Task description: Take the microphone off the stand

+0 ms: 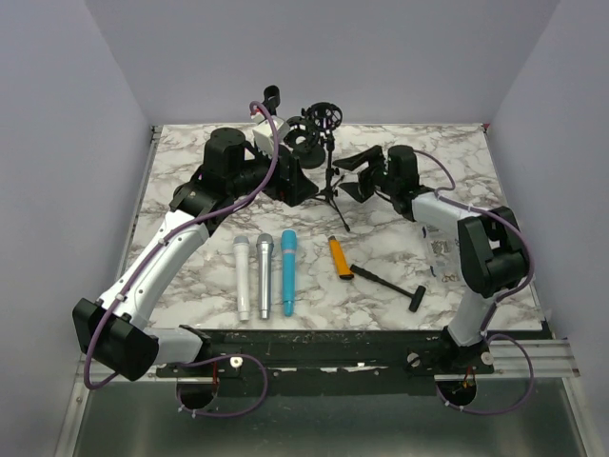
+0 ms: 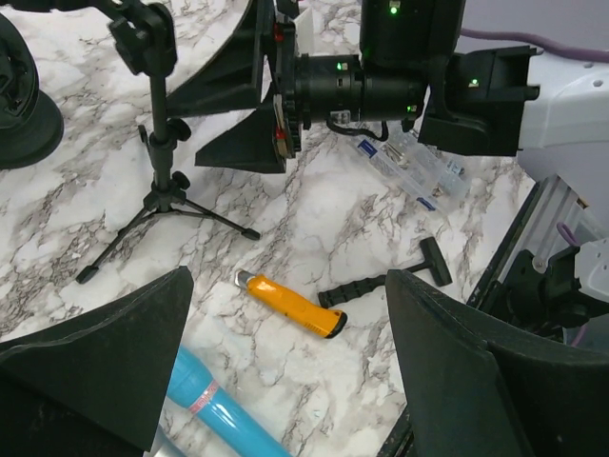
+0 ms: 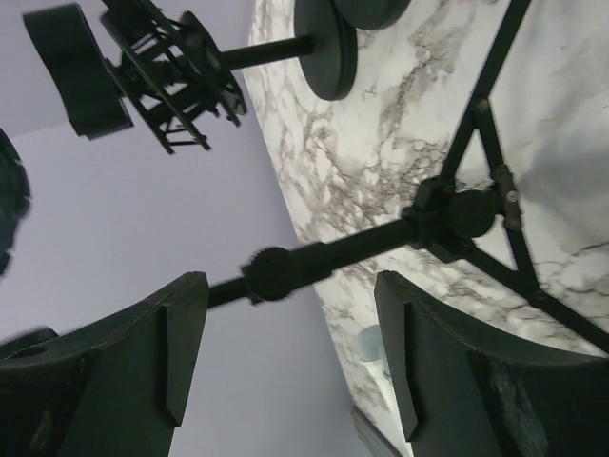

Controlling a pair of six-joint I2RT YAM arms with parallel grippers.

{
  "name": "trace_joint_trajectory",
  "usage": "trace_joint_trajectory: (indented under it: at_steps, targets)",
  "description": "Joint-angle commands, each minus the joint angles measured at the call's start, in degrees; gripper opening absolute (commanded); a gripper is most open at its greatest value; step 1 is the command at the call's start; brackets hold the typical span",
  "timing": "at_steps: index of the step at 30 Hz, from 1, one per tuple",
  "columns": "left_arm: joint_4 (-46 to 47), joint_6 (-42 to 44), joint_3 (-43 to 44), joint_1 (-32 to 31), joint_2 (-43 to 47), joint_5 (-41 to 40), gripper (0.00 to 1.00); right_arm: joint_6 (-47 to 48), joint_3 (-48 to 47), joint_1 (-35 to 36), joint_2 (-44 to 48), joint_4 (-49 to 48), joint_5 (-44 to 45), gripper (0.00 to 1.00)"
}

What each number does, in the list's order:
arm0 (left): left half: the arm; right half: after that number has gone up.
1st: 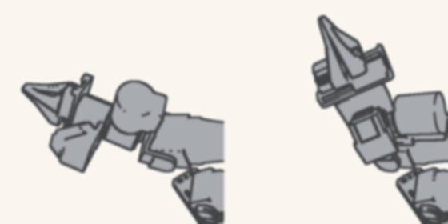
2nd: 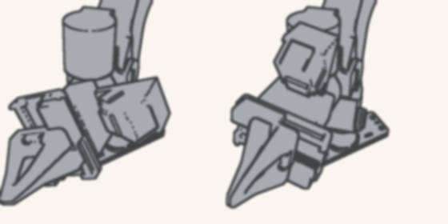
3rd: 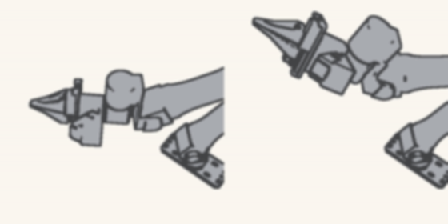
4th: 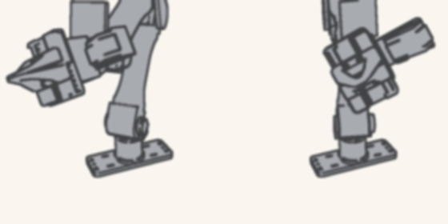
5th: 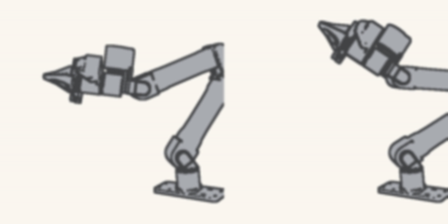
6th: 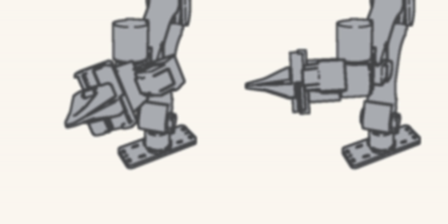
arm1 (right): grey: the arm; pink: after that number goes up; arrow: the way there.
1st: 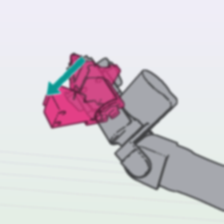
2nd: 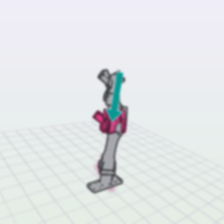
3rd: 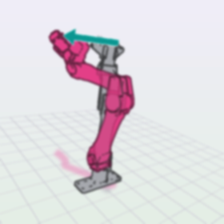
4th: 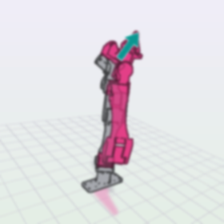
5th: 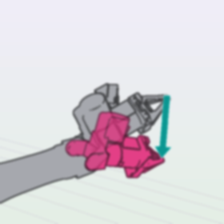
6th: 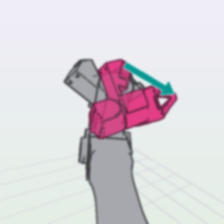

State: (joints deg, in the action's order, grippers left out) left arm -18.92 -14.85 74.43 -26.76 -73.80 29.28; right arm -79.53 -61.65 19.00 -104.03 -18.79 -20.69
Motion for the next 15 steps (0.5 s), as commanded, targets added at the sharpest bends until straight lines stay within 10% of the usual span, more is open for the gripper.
trace_joint_trajectory:
  at_steps: [1,15]
  targets:
    - [1.3,-0.4,0.4,-0.4,0.0,1.6,0.84,-6.1,-4.9,1.3,1.1,11.8,6.5,0.74]
    - [1.3,-0.5,0.4,-0.4,0.2,1.9,0.84,-10.0,-15.1,4.0,-1.0,25.9,12.2,0.48]
